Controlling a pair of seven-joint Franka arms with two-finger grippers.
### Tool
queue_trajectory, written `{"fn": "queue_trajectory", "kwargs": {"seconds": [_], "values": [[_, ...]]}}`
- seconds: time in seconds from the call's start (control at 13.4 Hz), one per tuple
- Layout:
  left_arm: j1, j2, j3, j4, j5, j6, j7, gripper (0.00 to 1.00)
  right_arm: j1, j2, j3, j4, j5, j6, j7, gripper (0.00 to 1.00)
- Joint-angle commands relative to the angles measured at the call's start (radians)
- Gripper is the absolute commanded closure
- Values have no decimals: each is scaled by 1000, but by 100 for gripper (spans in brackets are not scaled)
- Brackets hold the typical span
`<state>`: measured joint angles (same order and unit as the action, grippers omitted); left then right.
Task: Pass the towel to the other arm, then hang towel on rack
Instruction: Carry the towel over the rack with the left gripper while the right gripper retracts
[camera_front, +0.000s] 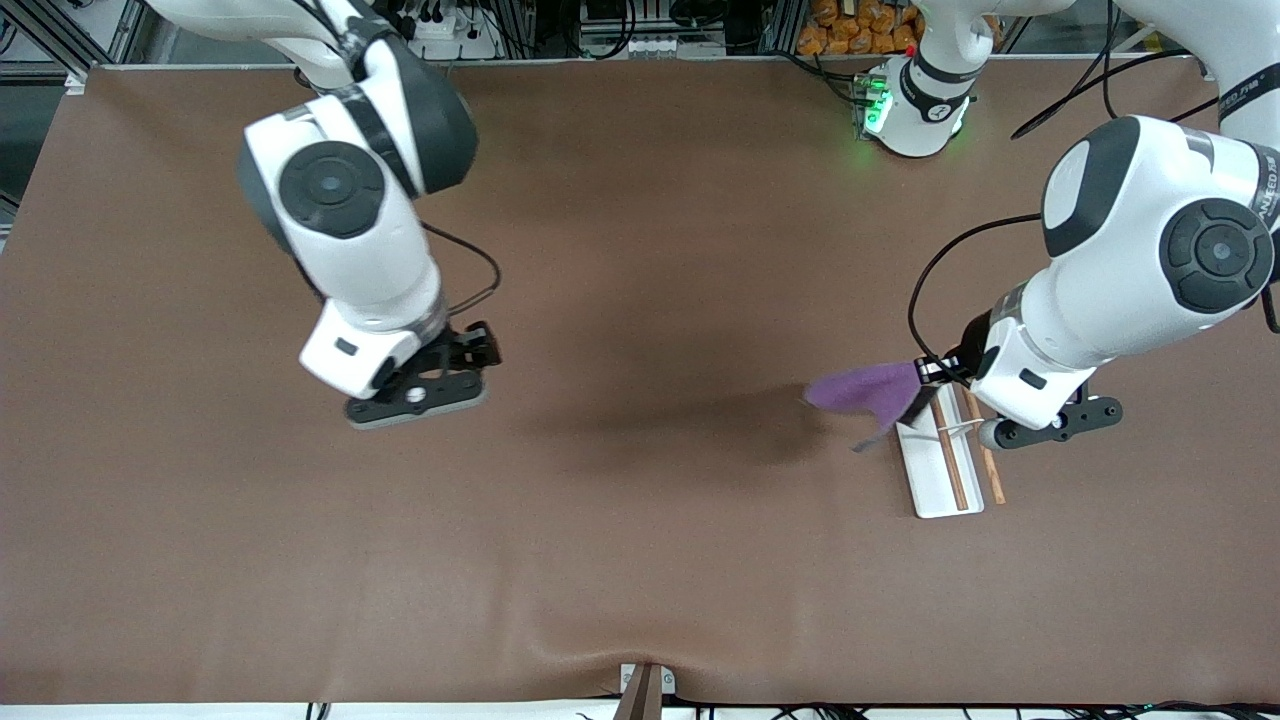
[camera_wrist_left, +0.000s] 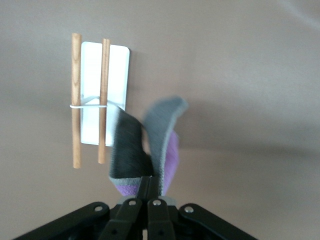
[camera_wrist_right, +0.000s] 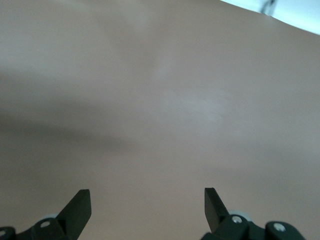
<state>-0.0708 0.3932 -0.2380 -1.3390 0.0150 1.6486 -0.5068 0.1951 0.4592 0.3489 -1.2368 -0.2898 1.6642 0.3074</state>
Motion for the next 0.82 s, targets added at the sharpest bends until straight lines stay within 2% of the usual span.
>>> {"fn": "queue_trajectory", "kwargs": {"seconds": [0.0, 0.3, 0.52, 0.75], "values": [[29, 7, 5, 1, 64, 7, 68, 100, -60, -103, 19, -79, 50, -32, 27, 0], [83, 16, 5, -12, 79, 7, 125, 100, -118, -134, 18, -81, 110, -101, 9, 0], [88, 9, 5, -38, 79, -3, 126, 100, -124, -131, 18, -79, 110, -92, 7, 0], [137, 7, 5, -68, 79, -7, 187, 100, -160, -132, 19, -75, 112, -98, -11, 0]]}}
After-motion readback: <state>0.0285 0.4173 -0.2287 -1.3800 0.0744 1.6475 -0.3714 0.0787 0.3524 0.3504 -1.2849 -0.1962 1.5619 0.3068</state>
